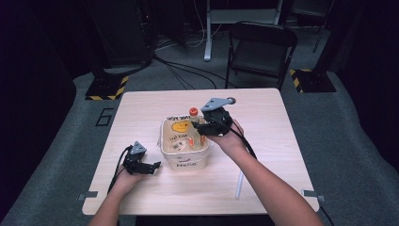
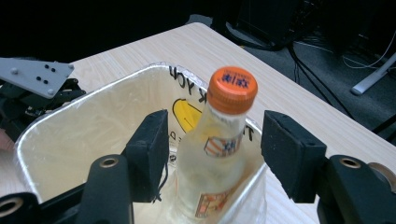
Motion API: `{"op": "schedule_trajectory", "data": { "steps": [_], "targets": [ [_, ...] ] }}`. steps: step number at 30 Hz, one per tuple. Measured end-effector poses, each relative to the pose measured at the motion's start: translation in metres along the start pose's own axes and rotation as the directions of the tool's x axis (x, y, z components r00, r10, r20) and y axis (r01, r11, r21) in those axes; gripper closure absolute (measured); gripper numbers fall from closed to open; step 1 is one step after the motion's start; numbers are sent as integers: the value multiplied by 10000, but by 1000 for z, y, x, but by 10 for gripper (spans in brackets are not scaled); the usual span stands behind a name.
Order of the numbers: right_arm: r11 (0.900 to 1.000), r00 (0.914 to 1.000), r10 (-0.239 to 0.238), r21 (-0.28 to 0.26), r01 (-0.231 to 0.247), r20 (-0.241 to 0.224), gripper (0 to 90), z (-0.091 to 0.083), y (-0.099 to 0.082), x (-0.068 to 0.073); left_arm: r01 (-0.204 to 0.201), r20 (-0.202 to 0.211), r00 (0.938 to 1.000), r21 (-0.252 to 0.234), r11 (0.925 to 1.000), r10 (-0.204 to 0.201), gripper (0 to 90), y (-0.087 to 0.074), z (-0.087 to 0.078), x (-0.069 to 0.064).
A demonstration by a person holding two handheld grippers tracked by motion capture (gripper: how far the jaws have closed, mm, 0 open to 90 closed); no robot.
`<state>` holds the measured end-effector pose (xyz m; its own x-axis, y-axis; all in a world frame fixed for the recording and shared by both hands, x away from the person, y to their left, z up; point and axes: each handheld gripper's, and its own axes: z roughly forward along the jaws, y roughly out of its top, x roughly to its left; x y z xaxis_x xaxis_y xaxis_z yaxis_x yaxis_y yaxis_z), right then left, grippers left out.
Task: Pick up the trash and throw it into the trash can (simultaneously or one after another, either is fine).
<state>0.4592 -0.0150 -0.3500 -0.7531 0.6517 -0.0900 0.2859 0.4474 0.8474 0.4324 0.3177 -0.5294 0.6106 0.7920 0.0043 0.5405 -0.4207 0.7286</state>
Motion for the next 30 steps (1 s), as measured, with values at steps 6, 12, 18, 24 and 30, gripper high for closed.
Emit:
{"op": "schedule_trajectory", "data": {
  "steps": [6, 12, 18, 24, 30],
  "targets": [
    [10000, 9999, 63, -73, -62, 153, 411, -12, -8, -3, 7, 0, 10000, -7, 10000, -7, 80, 0, 0, 0],
    [10000, 9982, -56, 68, 52, 592, 416, -22, -20, -5, 3, 4, 10000, 0, 10000, -3, 80, 0, 0, 0],
    [10000, 9967, 64, 43, -68, 811, 419, -31, -39, -9, 3, -3, 10000, -12, 10000, -3, 80, 0, 0, 0],
    [9994, 9957, 347, -1, -348, 854, 420, -36, -55, -11, 13, -9, 10000, -4, 10000, -13, 80, 0, 0, 0],
    [9992, 9937, 388, 8, -391, 1048, 424, -42, -71, -13, 45, 4, 10000, -11, 10000, -45, 80, 0, 0, 0]
  ]
}}
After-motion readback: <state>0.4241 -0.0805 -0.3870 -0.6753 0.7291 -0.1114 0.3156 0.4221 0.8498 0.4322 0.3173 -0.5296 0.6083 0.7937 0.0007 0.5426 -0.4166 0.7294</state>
